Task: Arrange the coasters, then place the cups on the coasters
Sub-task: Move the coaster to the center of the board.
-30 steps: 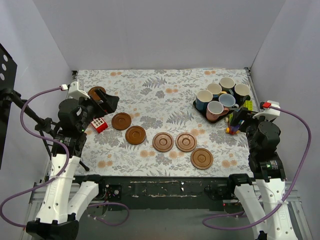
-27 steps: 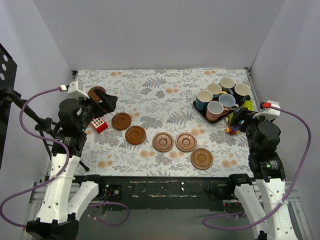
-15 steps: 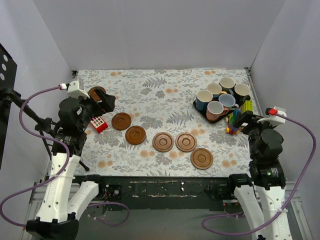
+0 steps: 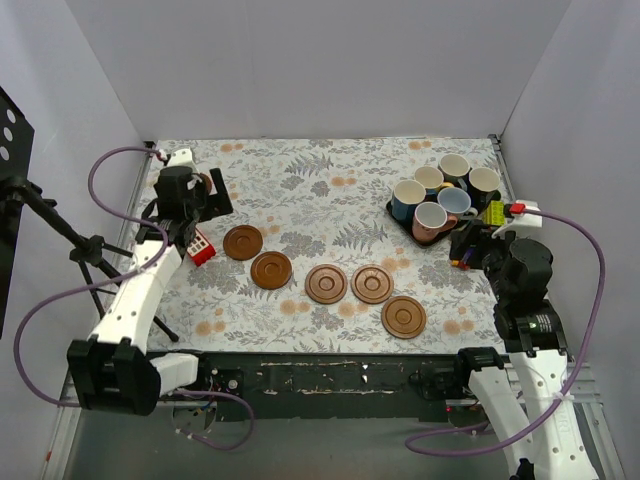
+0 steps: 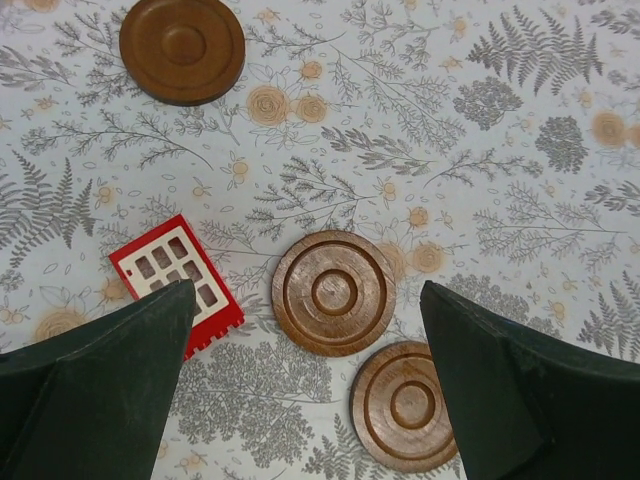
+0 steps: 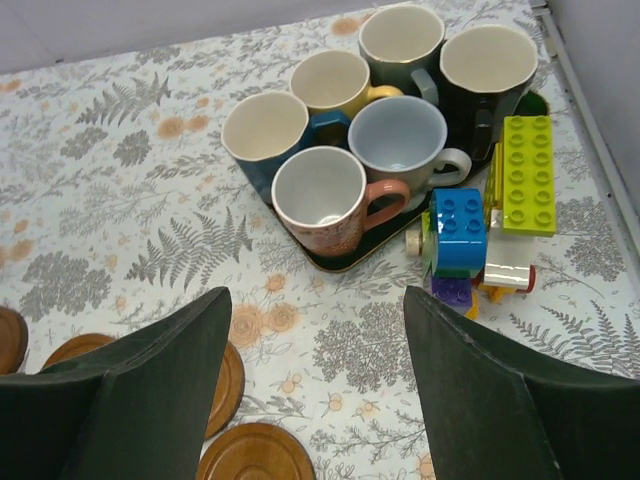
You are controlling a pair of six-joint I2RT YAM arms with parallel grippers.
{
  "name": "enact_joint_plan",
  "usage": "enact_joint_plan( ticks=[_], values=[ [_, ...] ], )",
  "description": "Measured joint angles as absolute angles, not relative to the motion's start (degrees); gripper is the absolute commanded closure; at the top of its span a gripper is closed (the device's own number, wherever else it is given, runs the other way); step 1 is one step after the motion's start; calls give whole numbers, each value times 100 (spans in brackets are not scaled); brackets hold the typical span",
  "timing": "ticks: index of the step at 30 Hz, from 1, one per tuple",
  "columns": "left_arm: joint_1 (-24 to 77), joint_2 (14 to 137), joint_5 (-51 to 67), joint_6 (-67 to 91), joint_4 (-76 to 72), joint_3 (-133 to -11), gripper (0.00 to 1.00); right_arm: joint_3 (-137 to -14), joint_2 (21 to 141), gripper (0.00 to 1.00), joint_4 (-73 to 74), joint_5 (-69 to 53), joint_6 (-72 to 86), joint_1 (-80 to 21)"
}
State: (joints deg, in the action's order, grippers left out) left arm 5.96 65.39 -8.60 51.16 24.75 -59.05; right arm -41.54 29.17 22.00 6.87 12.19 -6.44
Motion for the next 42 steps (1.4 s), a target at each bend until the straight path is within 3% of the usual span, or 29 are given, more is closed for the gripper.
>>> enact_joint_plan(
  ticks=[6,24,33,42],
  values=[
    [593,7894,-888,5070,2095,-6287,5,-4329,3157,34,2432,169,1175,-644],
    [-163,11434,-659,4619,1822,-9454,10,-4375,3076,39,2845,-628,1186,-644],
    [-497,12230,-554,4576,2150,-9574,24,-4381,3120,41,3000,-749,1184,-644],
    [-425,12564,-506,4431,2193,-9935,29,-4386,3240,47,2989,-915,1203,-644]
  ],
)
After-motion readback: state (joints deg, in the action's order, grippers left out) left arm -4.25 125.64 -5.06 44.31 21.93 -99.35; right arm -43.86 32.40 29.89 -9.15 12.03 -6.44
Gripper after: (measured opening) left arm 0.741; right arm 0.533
